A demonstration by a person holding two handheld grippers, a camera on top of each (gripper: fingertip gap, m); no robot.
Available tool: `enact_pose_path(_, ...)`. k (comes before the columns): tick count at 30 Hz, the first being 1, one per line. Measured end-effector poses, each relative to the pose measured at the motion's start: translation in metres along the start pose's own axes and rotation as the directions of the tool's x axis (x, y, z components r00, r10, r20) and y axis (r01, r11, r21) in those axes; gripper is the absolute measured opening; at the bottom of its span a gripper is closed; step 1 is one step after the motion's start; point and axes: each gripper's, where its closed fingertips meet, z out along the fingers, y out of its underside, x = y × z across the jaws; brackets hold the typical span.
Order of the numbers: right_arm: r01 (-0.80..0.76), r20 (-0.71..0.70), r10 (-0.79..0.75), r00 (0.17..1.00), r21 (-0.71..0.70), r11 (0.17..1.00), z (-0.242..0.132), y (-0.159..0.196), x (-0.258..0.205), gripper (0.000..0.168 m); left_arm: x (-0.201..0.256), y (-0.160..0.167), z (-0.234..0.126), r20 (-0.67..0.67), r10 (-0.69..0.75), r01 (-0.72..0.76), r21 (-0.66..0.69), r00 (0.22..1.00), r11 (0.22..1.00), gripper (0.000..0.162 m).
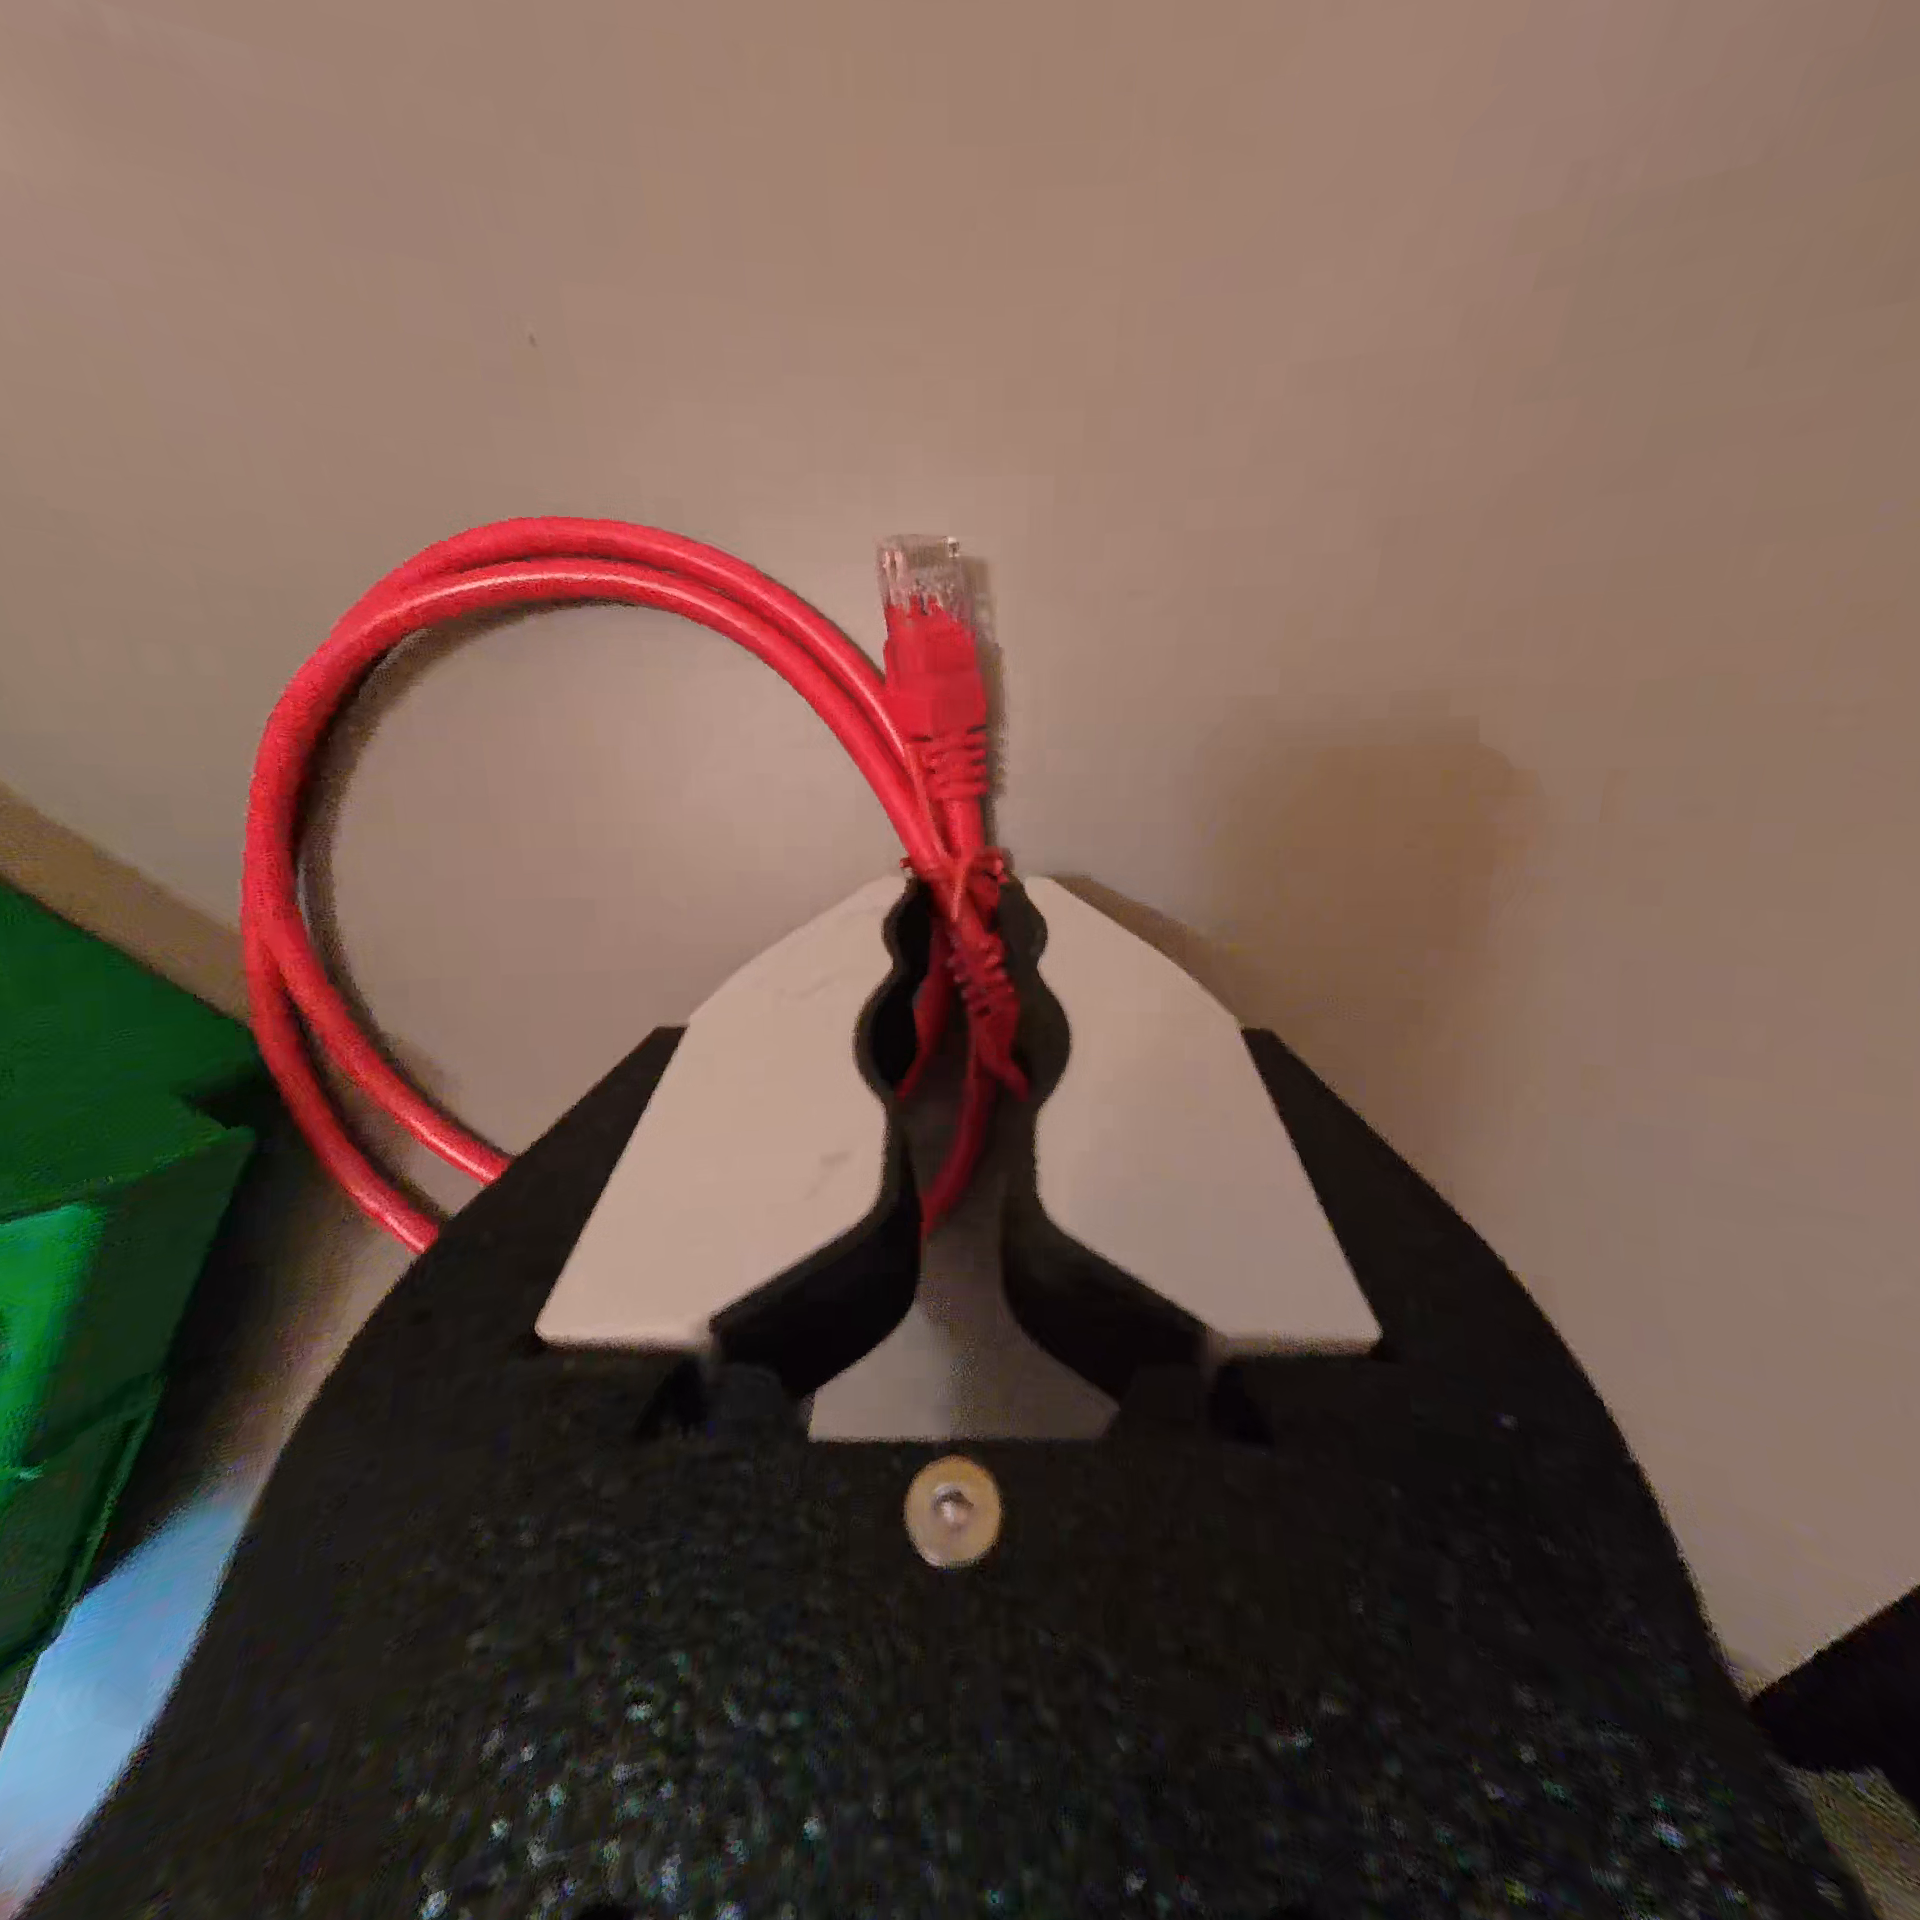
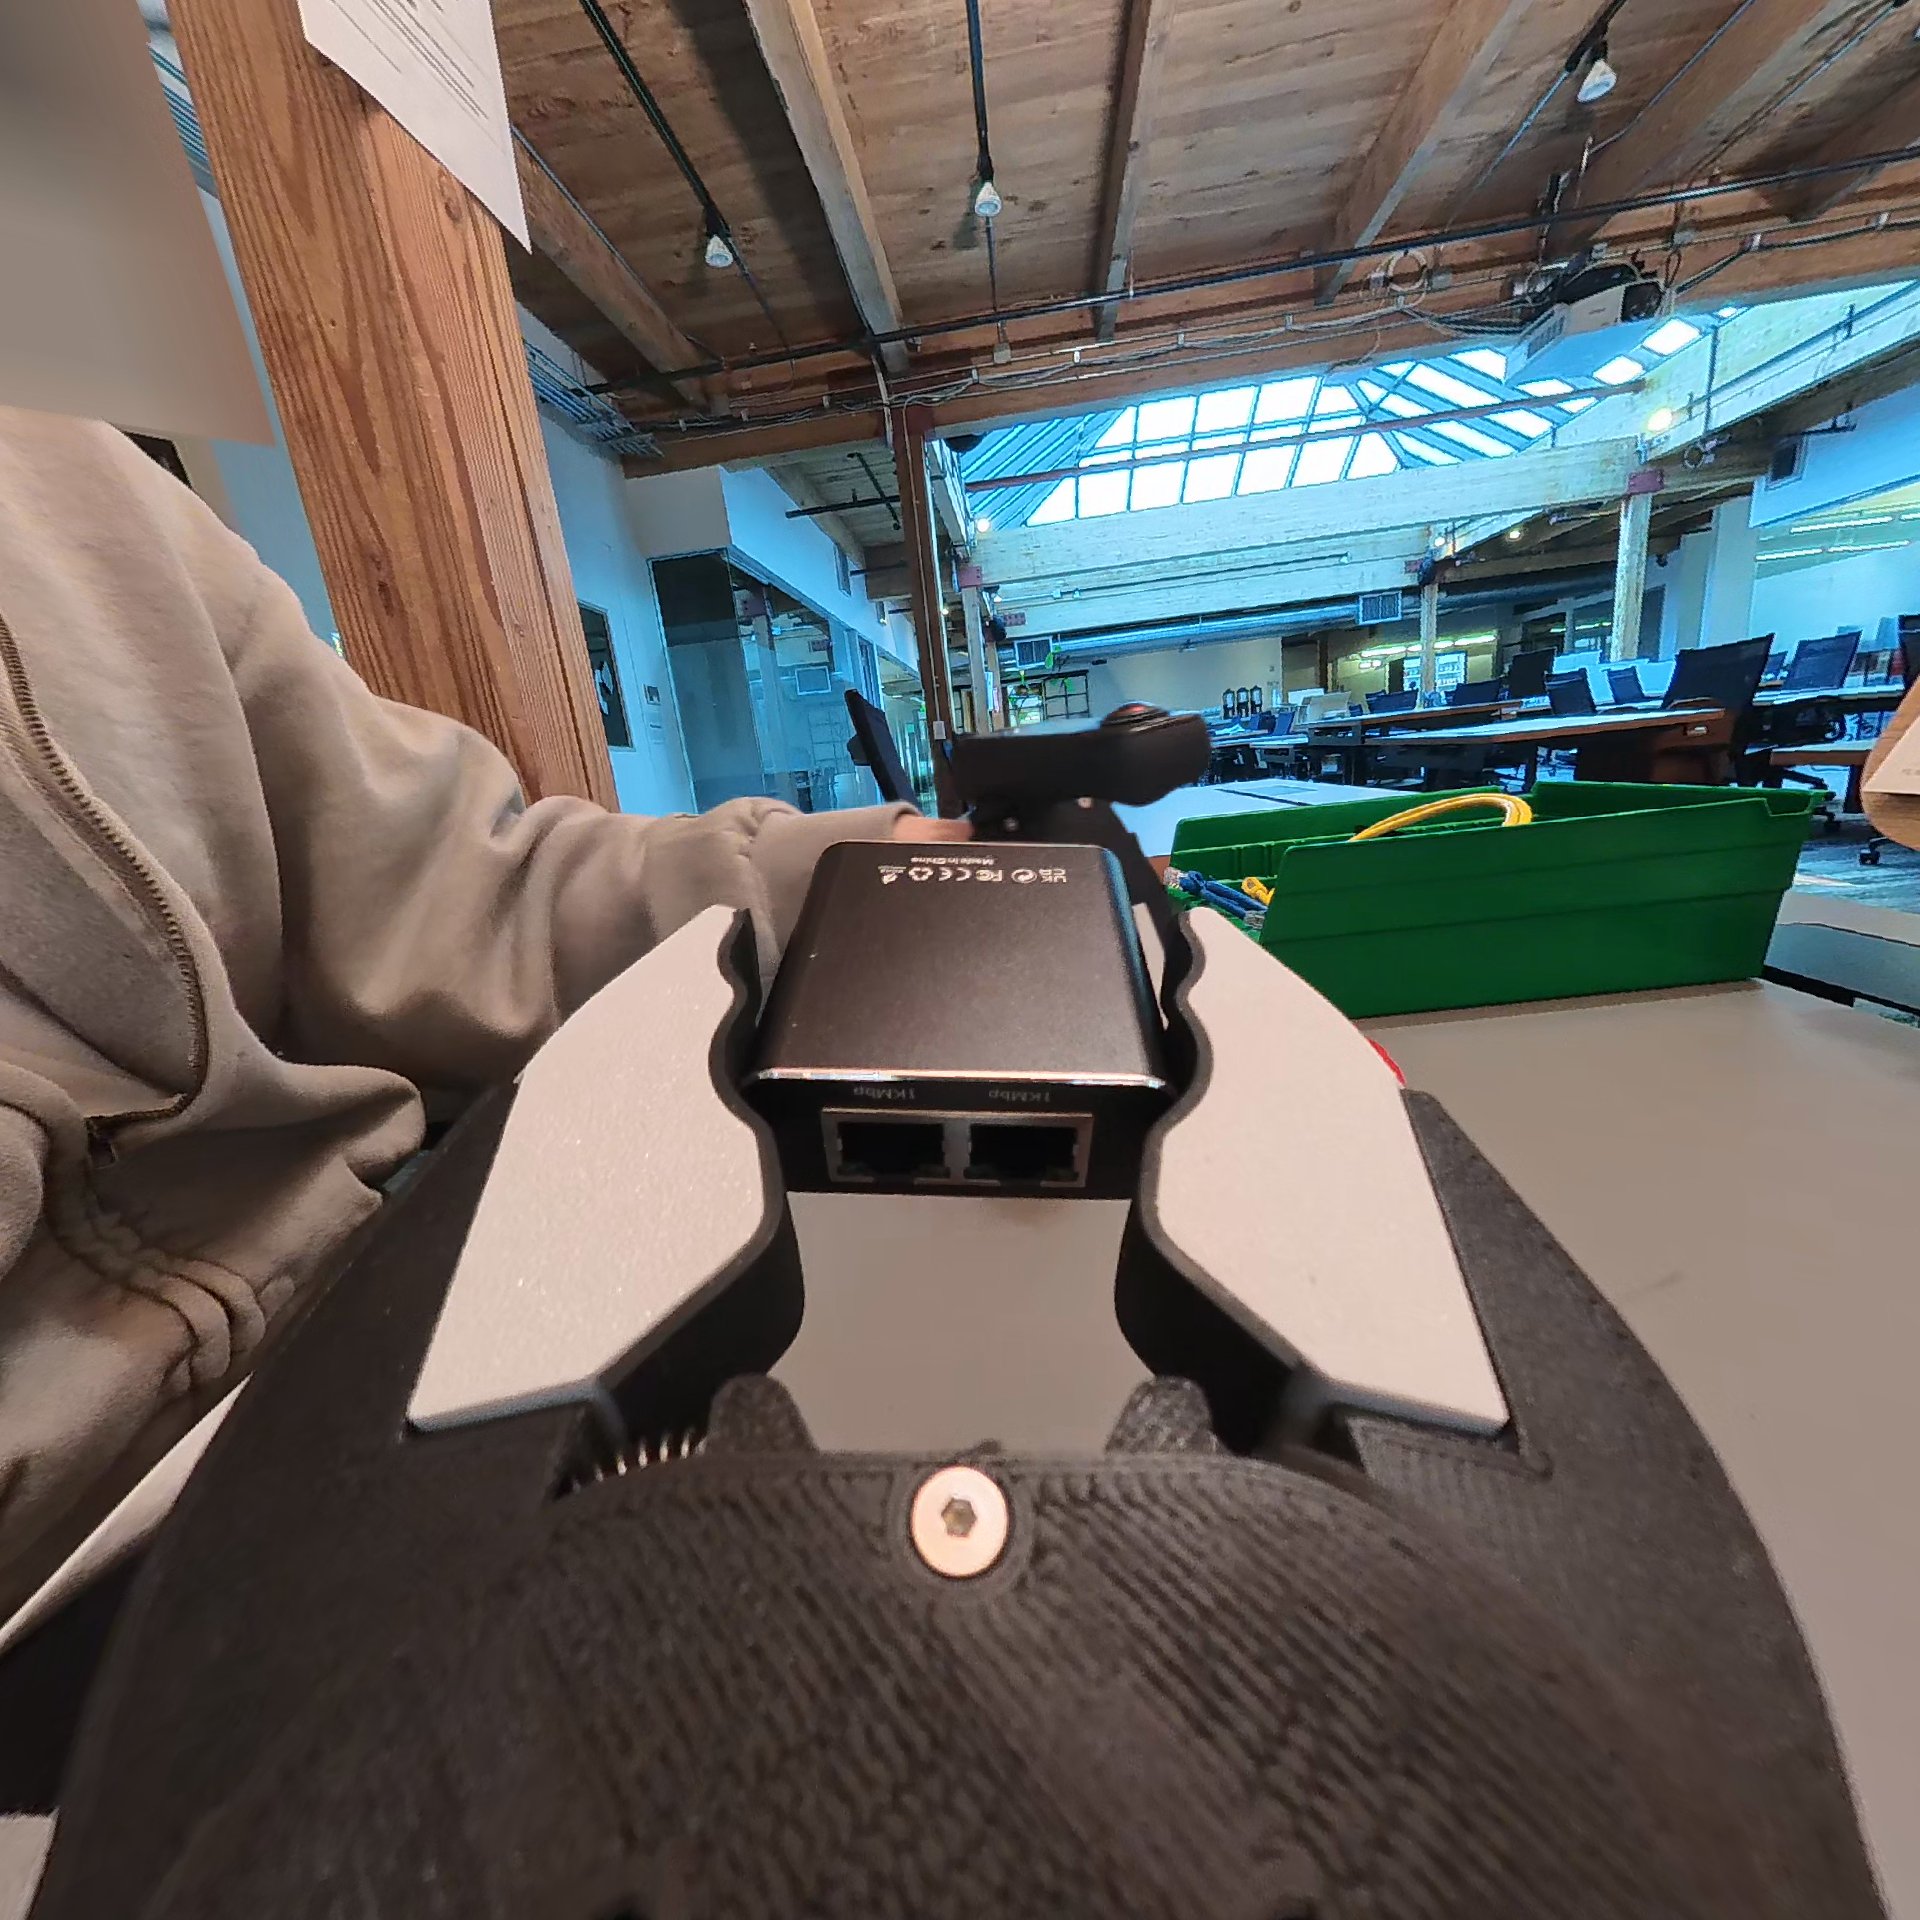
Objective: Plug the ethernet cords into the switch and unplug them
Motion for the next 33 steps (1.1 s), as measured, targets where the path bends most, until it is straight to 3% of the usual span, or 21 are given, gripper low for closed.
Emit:
enact_pose_path(1, 0.0, -0.001, 0.0, 1.0, 0.0, 1.0, 0.0, 0.0, 0.0, 0.076, 0.0, 0.0, 0.0, -0.038, -0.015, 0.015, 0.005, 0.999, 1.0, 0.013)
enact_pose_path(5, 0.022, 0.002, -0.022, 1.0, -0.022, 1.0, 0.002, 0.002, -0.001, 0.076, 0.003, 0.0, -0.004, -0.208, -0.087, 0.087, -0.009, 0.974, 0.996, 0.012)
enact_pose_path(9, 0.07, 0.008, -0.07, 0.998, -0.037, 0.997, 0.003, -0.003, -0.006, 0.076, 0.036, -0.036, -0.054, -0.473, -0.063, 0.1, 0.054, 0.879, 0.993, 0.012)
enact_pose_path(14, 0.185, 0.025, -0.184, 0.983, -0.051, 0.981, 0.005, -0.031, -0.018, 0.076, 0.082, -0.07, -0.113, -0.635, 0.102, -0.089, 0.053, 0.766, 0.995, 0.012)
enact_pose_path(22, 0.237, 0.07, -0.233, 0.97, -0.049, 0.97, 0.004, -0.048, -0.035, 0.076, 0.136, -0.114, -0.147, -0.699, 0.271, -0.267, 0.119, 0.661, 0.956, 0.011)
enact_pose_path(25, 0.229, 0.074, -0.225, 0.972, -0.053, 0.972, 0.003, -0.046, -0.034, 0.076, 0.143, -0.123, -0.15, -0.7, 0.285, -0.284, 0.121, 0.655, 0.951, 0.011)
enact_pose_path(33, 0.273, 0.067, -0.265, 0.962, -0.226, 0.935, 0.005, -0.027, -0.031, 0.076, 0.14, -0.121, -0.146, -0.689, 0.265, -0.292, 0.08, 0.675, 0.953, 0.011)
